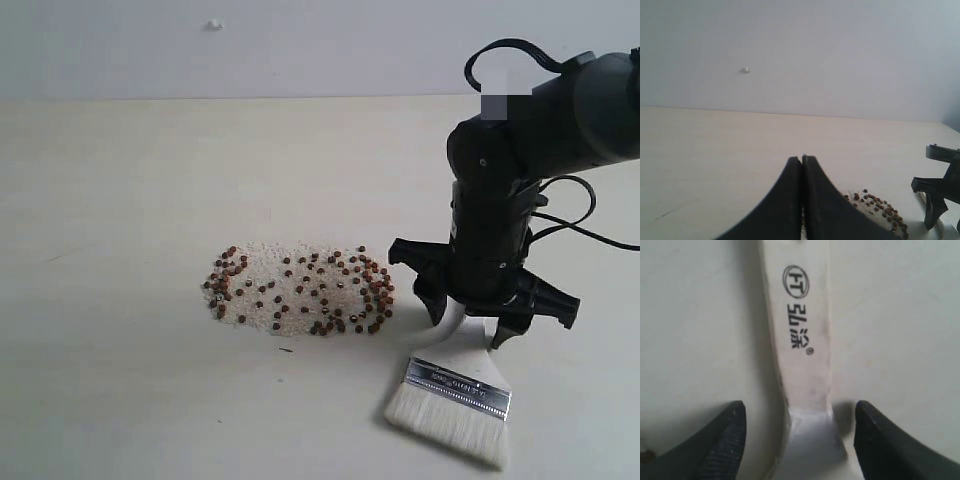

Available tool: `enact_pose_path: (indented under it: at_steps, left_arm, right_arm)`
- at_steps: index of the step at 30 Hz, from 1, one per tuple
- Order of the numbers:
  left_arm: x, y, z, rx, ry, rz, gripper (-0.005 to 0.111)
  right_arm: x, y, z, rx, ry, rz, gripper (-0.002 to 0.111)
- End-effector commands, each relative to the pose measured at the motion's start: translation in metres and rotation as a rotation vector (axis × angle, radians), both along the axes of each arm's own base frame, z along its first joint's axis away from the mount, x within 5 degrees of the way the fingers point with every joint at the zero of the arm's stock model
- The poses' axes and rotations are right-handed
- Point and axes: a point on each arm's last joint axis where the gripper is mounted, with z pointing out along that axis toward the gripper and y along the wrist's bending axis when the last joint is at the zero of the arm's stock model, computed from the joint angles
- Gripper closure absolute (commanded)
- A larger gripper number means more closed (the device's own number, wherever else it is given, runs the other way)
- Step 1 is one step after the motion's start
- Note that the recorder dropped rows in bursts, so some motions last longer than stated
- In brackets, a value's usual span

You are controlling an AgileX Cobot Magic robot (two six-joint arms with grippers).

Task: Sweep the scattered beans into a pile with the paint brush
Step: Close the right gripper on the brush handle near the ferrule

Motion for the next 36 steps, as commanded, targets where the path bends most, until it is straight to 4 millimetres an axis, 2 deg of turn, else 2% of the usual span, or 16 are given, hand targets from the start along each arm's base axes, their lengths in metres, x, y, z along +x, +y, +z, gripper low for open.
enact_pose_path:
  at_steps: [1, 7, 17, 33, 36]
  left_arm:
    - [-0.0001, 0.0002, -0.0015, -0.001, 0.0, 0.003, 0.107]
    - [-0.0001, 0.0002, -0.0015, -0.001, 0.0, 0.003, 0.107]
    - [-0.0001, 0.0002, -0.0015, -0.001, 0.0, 0.003, 0.107]
    - [-0.0001, 0.0002, -0.0015, -0.001, 0.0, 0.003, 0.107]
    - [-0.0001, 0.0002, -0.0015, -0.001, 0.0, 0.003, 0.107]
  right_arm:
    - [0.0008, -0.0005, -0.0064, 0.014, 0.019, 0.005, 0.049]
    - [-0.0033, 0.0066, -0.0064, 0.093, 0.065, 0.019, 0.049]
    - [-0.0027, 0.0053, -0.0065, 0.08, 0.059, 0.037, 0.051]
    - [-0.0042, 0.0044, -0.0063, 0.07, 0.076, 0.036, 0.108]
    - [-0.0044, 0.005, -0.0063, 0.076, 0.079, 0.029, 0.108]
